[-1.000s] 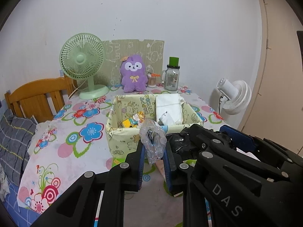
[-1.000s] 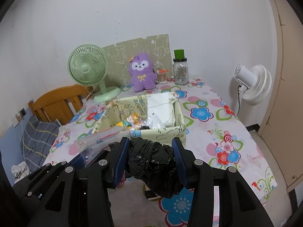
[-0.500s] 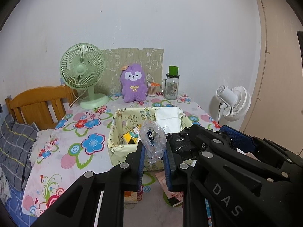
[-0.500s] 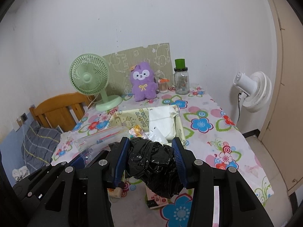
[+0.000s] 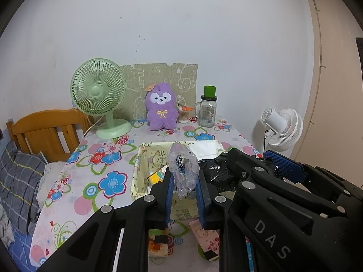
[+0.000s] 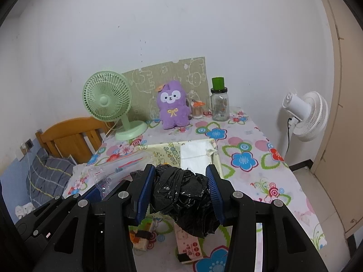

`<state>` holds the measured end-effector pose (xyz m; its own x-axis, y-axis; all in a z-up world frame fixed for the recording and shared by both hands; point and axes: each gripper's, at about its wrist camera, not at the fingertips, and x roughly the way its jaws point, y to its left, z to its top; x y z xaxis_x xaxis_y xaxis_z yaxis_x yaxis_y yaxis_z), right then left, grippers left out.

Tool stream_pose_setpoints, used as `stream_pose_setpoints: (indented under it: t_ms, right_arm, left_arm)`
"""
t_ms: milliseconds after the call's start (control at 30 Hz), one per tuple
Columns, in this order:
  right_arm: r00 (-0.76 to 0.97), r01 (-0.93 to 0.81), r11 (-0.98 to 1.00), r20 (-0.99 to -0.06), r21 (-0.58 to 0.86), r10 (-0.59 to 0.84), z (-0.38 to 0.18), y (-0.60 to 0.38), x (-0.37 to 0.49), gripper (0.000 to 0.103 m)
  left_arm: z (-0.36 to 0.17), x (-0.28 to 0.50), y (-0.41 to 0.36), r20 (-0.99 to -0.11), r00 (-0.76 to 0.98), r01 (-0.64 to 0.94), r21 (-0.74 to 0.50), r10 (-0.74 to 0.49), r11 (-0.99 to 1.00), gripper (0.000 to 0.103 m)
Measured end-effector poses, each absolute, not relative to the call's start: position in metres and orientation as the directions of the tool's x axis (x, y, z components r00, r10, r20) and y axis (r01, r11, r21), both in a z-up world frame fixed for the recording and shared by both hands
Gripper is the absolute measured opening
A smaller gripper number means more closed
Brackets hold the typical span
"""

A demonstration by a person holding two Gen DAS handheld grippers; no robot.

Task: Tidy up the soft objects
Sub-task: 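Lift the straw bag with the left tool while the right tool lifts the black bundle over the box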

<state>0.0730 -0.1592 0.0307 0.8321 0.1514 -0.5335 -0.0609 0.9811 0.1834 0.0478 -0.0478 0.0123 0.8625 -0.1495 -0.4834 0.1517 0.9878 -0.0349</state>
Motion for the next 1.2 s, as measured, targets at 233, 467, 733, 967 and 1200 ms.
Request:
stream_pose_setpoints:
  t_ms: [233,467,733,967,1200]
  right_arm:
    - [0.834,-0.063,0.981,-0.530,0.182,0.152,0.034,-0.159,0.084,0.050]
    - [0.829,-0.059,0.982,-0.538,0.180,0.149,0.034,-0.159,0.099,0.050]
    - [0.825,-0.061,0.982,-0.546,0.177,0.149,0.031,-0.157,0.118,0.050]
    - [0.812,-0.063,0.982,-0.563,0.179,0.155,0.025,-0.156,0.140,0.050]
    - [0.808,-0.064,0.981,-0.568,0.183,0.158,0.019,-0.157,0.158,0.050]
  left_arm:
    - [0.017,0.061,-0.047,-0.480,0.865,0.149,-0.037,-0.149,0.988,0.017]
    - [0.017,0.074,-0.048,-0.487,0.860,0.149,-0.037,-0.148,0.988,0.017]
    - [0.015,0.091,-0.047,-0.494,0.857,0.145,-0.041,-0.146,0.989,0.017]
    - [0.011,0.110,-0.046,-0.511,0.848,0.132,-0.050,-0.139,0.990,0.017]
    - [0.007,0.129,-0.047,-0.518,0.844,0.130,-0.049,-0.137,0.990,0.017]
